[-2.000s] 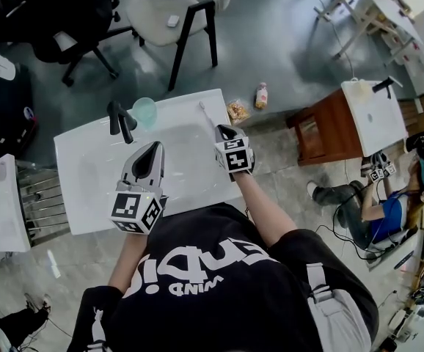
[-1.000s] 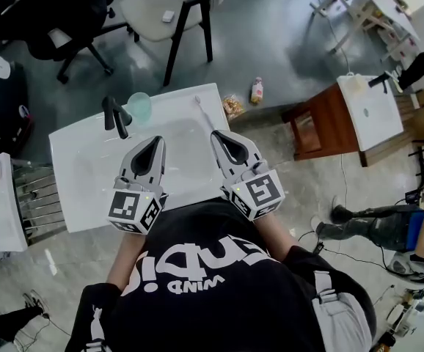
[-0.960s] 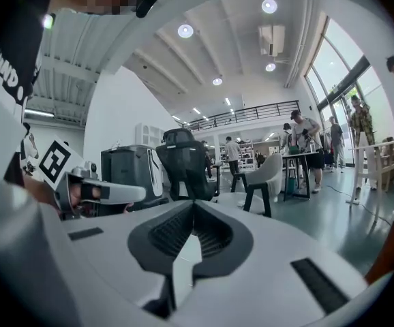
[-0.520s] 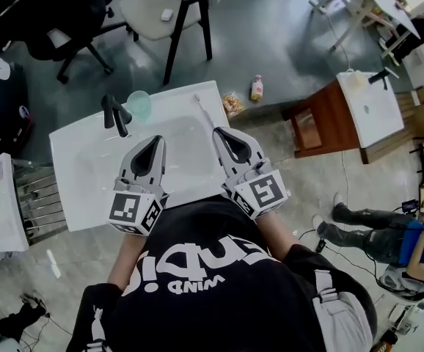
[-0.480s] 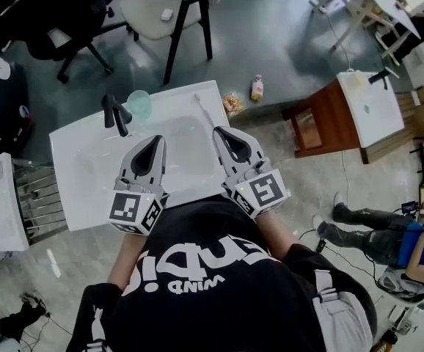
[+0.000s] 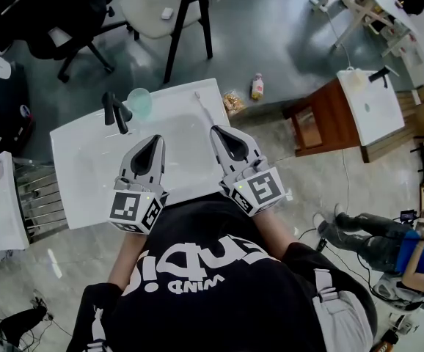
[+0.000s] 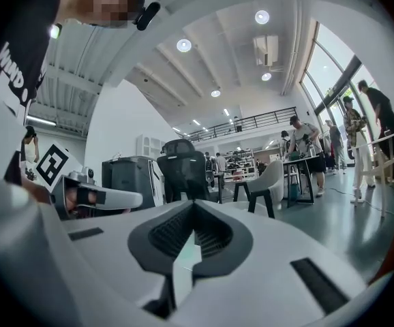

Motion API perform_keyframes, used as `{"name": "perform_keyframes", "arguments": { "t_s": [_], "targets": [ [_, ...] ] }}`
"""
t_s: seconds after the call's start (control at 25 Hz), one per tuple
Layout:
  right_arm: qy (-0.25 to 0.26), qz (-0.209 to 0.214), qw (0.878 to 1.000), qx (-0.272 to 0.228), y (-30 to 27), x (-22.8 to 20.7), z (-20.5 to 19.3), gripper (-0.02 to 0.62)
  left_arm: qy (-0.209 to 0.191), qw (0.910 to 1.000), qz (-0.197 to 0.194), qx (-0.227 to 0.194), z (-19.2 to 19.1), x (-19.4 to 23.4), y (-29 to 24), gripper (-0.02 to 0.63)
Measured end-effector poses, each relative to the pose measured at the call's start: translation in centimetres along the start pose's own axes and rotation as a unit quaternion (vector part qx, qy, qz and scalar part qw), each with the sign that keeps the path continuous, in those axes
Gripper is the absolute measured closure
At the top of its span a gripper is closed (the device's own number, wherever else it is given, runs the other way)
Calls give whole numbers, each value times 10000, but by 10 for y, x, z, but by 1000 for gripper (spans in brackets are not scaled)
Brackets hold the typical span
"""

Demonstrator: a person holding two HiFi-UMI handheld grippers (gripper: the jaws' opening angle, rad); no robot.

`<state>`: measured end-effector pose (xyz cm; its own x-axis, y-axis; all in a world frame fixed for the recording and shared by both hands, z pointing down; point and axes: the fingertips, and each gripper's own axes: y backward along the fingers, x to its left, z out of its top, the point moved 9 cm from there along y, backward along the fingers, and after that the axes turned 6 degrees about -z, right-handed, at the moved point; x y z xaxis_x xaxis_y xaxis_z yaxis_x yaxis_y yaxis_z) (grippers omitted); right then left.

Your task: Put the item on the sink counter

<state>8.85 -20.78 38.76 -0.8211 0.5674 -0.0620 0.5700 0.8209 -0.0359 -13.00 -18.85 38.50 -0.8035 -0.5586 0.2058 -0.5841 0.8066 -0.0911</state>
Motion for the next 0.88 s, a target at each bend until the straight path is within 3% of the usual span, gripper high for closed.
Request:
{"name": "perform_keyframes", "arguments": {
  "t_s": [0.88],
  "targets": [
    [-47,83,10000,-20,4,7,3,577,-2,10000,18,-22,1,-4,7,586]
  ]
}}
